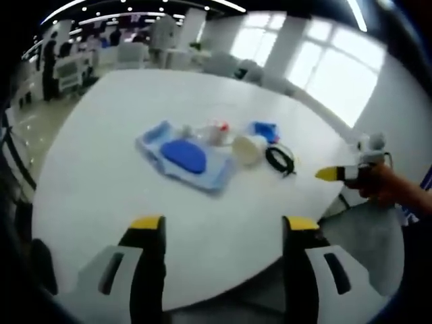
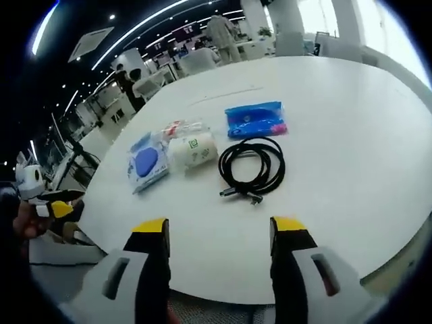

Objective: Arrange the tabletop items into an orderly group along one side of the table until the central work area is clear of visible clutter.

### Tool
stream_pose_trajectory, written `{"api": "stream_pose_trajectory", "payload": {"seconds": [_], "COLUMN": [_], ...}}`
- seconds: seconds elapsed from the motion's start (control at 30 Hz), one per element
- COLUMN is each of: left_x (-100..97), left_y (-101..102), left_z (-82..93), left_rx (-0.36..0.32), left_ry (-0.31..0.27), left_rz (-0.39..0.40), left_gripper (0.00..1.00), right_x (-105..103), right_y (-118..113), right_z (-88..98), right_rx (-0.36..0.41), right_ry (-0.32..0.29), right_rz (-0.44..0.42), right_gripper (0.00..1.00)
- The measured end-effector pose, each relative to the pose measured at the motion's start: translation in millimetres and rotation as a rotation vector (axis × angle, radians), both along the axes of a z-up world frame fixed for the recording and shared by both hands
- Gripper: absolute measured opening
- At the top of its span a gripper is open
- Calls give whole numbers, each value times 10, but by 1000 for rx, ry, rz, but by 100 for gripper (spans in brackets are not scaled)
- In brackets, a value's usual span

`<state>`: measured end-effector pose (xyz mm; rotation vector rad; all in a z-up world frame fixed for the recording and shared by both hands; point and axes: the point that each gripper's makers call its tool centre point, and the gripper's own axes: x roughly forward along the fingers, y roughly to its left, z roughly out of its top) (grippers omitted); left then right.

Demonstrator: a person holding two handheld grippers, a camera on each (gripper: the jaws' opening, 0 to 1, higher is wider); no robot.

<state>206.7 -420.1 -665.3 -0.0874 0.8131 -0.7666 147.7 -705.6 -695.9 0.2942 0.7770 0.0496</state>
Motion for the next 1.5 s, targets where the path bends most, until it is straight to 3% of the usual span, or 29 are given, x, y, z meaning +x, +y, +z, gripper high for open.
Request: {"api": "stream_pose_trajectory", "payload": {"seconds": [0.13,0.23,0.63,1.03,1.37,1.5], "left_x": [-32,-12,297,421,564,661], "left_y": [-60,-128,-874,-1340,-1736,-1904], "left_z": [-34,-95,-54,-157,-255,-425], "left_rx": [-10,40,-19,-31,-83,-88], "left_ry": [33,15,-9,7,59,107], "left_rz": [-22,-64,-118,-176,-157,-132], "left_gripper": [66,66,68,67,66,65], "right_x": [-40,-22,-18,-48,-58,-60], "right_y": [115,90,42,68,89,102], "right_z": [5,36,57,13,0,-13], "right_rx": [-37,-60,-35,-7,16,19], "right_ry": [9,-4,-15,1,8,13], "right_rz": [60,61,34,33,30,33], "right_gripper": [60,60,60,59,57,57]}}
